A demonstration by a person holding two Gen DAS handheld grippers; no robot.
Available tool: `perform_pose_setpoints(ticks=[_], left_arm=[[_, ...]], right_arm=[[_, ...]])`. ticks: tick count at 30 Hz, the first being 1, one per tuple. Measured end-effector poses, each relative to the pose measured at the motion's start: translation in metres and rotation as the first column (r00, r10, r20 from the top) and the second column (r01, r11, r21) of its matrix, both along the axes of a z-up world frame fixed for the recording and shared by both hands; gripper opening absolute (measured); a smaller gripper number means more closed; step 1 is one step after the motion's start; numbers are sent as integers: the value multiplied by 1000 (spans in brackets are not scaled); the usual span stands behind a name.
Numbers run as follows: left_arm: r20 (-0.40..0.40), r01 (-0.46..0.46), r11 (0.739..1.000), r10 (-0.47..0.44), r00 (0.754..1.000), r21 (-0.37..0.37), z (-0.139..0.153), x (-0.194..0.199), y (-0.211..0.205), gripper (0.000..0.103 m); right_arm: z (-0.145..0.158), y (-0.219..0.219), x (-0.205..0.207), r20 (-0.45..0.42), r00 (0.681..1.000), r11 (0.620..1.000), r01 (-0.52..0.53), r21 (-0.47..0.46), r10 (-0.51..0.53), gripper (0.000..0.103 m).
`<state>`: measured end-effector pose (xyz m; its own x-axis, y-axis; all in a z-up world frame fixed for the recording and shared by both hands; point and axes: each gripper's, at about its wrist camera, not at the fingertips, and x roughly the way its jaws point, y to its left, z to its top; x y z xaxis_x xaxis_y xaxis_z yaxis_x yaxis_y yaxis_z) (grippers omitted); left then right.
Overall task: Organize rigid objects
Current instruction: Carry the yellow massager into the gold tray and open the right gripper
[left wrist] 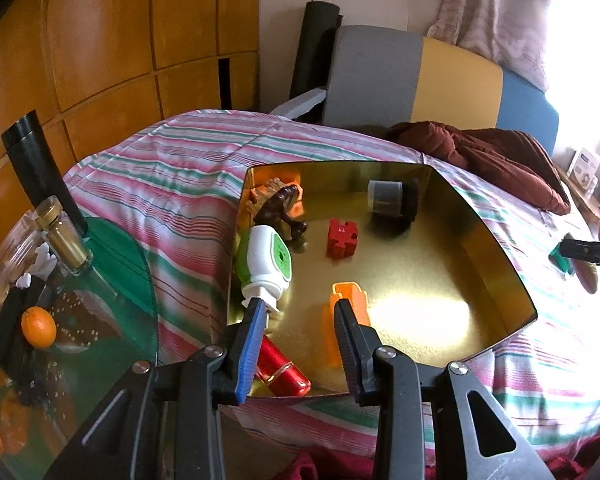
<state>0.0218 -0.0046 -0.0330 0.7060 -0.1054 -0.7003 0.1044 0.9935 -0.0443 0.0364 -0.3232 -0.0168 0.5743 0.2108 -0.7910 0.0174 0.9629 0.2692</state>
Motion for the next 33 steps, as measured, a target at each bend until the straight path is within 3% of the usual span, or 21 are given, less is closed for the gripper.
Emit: perform_pose_setpoints(ticks=[5,12,25,33], left_arm=[[8,-38,999,38,999,-9,3,1,15,36],[-14,-101,995,101,995,-13,-4,4,37,36],[-32,-115,993,115,993,-4,-13,6,43,36],[-31,-113,994,113,993,-5,-14,6,43,36]], right_arm=[[-2,69,18,18,991,991,-134,6,134,44],[-36,133,37,-38,976,976,-215,25,216,44],[-81,184,51,-97,969,974,-228,0,227,44],[-80,185,45,-102,968,972,-234,-22,231,45]])
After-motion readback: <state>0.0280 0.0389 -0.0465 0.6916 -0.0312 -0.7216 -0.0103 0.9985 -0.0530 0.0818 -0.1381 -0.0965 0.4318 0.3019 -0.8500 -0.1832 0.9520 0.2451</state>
